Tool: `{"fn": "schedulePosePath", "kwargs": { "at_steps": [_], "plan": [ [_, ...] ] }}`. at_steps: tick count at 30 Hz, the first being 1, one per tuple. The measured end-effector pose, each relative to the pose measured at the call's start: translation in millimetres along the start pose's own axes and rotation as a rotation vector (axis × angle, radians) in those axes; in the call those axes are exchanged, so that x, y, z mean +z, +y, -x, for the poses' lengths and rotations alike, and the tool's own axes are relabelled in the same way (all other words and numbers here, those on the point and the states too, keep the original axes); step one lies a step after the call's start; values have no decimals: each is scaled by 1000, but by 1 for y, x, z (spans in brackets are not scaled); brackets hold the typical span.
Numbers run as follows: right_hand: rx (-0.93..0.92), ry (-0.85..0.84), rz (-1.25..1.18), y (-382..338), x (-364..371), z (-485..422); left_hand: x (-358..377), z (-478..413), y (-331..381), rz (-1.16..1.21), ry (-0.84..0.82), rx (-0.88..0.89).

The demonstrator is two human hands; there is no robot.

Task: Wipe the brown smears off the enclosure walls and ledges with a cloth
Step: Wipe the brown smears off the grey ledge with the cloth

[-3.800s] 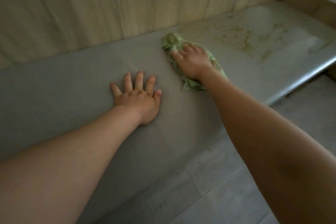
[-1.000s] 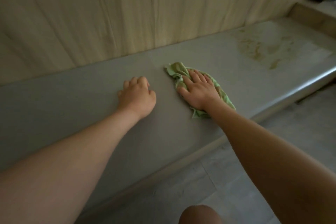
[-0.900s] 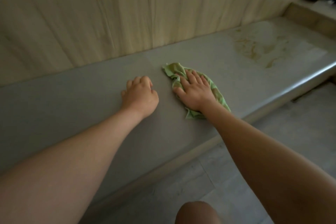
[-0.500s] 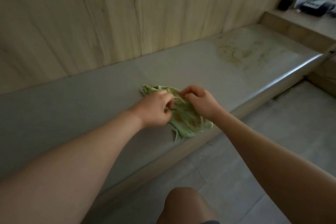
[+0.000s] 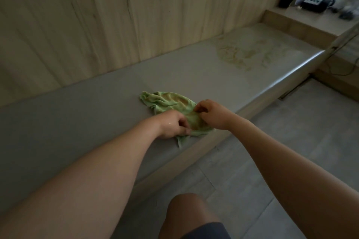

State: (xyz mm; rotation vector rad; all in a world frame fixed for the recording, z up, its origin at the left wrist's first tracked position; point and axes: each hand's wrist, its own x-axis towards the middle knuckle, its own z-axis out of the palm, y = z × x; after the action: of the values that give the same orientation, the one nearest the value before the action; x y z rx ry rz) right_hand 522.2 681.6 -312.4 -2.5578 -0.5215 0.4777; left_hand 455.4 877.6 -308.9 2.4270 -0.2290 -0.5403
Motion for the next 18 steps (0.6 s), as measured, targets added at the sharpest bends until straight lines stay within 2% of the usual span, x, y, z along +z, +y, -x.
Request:
{"fn": "schedulePosePath", "kwargs": {
  "at_steps": [3, 6, 9, 11, 13, 15, 18],
  "plan": [
    [52, 21, -126, 0, -2, 7, 1, 6, -2, 12, 52, 2],
    [114, 134, -213, -5, -3, 15, -3, 7, -3, 96, 220, -123],
    [249, 315, -189, -18, -6, 24, -7, 10, 1, 507, 411, -271],
    [335, 217, -304, -31, -9, 28, -15, 17, 14, 841, 460, -295],
    [381, 60, -559, -47, -12, 32, -30, 20, 24, 994, 497, -264],
    [320, 65, -625, -59, -13, 33, -46, 24, 31, 970, 554, -216],
    [93, 152, -576, -71, -15, 33, -70, 34, 39, 780, 671, -163]
  ]
}}
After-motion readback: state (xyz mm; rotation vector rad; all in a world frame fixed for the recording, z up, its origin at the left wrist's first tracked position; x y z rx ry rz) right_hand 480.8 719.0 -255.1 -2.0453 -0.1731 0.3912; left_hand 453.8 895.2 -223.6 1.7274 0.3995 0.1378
